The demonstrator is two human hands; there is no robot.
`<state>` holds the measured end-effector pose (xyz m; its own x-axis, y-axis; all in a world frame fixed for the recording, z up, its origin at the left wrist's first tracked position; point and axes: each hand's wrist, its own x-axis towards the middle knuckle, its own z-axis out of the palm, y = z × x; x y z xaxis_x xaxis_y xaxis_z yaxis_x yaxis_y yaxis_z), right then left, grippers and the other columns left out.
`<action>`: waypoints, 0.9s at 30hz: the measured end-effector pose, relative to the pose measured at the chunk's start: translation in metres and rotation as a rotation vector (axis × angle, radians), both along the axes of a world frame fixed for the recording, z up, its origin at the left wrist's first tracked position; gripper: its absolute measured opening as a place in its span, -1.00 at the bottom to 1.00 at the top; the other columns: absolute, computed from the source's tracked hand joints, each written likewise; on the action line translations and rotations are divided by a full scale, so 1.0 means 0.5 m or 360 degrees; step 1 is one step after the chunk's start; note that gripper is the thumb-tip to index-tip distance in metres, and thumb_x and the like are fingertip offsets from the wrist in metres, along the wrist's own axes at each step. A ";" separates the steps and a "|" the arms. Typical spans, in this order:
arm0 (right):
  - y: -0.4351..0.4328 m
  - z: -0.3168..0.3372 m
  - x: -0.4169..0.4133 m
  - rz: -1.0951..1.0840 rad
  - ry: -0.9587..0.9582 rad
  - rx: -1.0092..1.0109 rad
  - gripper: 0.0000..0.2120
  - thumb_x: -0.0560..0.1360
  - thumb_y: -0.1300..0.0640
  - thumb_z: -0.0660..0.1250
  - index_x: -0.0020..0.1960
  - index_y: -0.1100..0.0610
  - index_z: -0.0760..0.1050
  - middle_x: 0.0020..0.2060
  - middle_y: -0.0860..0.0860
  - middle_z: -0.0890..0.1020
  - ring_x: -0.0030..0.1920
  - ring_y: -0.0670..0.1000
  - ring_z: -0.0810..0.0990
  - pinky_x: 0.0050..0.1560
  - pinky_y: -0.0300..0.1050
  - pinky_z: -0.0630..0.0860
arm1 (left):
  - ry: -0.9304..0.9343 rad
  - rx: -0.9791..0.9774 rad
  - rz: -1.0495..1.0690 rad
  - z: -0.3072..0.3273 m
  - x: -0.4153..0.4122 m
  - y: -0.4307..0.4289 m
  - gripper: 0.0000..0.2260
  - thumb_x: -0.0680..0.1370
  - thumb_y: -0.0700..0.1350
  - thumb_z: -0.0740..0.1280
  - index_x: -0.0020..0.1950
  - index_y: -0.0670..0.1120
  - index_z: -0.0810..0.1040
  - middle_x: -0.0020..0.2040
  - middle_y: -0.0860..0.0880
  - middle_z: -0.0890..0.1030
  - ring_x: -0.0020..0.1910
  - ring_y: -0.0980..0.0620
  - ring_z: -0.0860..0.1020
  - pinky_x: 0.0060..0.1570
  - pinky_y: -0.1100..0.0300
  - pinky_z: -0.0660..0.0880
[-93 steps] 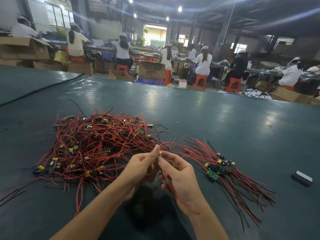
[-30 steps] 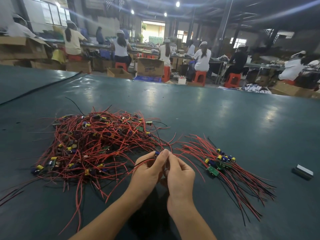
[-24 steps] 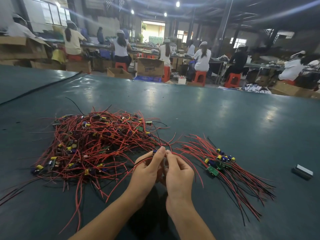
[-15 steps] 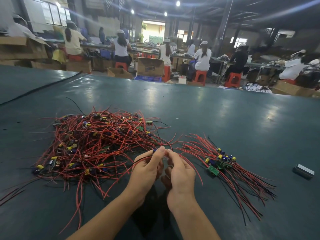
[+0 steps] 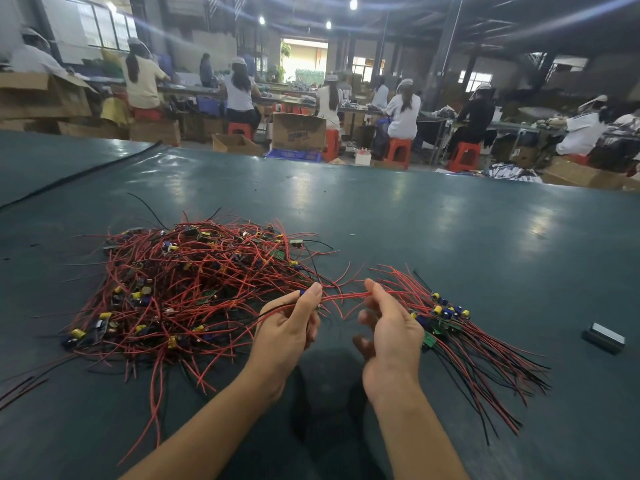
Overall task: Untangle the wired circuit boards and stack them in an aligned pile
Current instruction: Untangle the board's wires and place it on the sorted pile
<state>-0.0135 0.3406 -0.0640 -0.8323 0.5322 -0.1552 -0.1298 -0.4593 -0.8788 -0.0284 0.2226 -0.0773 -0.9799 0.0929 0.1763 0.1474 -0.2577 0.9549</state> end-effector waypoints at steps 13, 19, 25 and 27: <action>-0.016 0.004 0.014 -0.0270 0.0304 0.0074 -0.71 0.63 0.26 0.21 0.23 -0.04 0.54 -0.30 0.07 0.73 -0.40 -0.03 0.66 -0.51 -0.25 0.48 | -0.0096 -0.0009 0.0107 -0.002 -0.008 -0.013 -0.63 0.54 0.08 0.32 -0.47 0.07 0.49 -0.48 0.04 0.42 -0.50 0.10 0.35 -0.44 0.22 0.29; -0.003 0.012 0.016 -0.0320 0.0231 -0.0112 -0.76 0.62 0.25 0.20 0.08 0.03 0.61 -0.39 0.11 0.69 -0.53 -0.04 0.58 -0.57 -0.30 0.40 | -0.0050 -0.0048 0.0009 0.001 0.000 -0.008 -0.69 0.39 0.20 0.36 -0.46 0.07 0.47 -0.48 0.03 0.43 -0.50 0.12 0.37 -0.47 0.29 0.31; 0.002 0.017 0.018 -0.0309 0.0229 -0.0180 -0.78 0.64 0.19 0.19 0.07 0.03 0.61 -0.38 0.12 0.69 -0.55 -0.04 0.57 -0.58 -0.30 0.38 | -0.0039 -0.0063 -0.0020 0.002 0.003 -0.004 -0.69 0.35 0.23 0.35 -0.46 0.06 0.46 -0.48 0.02 0.43 -0.51 0.11 0.37 -0.49 0.30 0.31; 0.003 0.018 0.018 -0.0288 0.0239 -0.0165 -0.80 0.64 0.15 0.21 0.08 0.02 0.62 -0.35 0.12 0.70 -0.54 -0.05 0.56 -0.57 -0.30 0.38 | -0.0027 -0.0047 -0.0020 0.002 0.003 -0.003 -0.69 0.37 0.21 0.34 -0.46 0.06 0.46 -0.48 0.01 0.43 -0.52 0.11 0.37 -0.50 0.30 0.30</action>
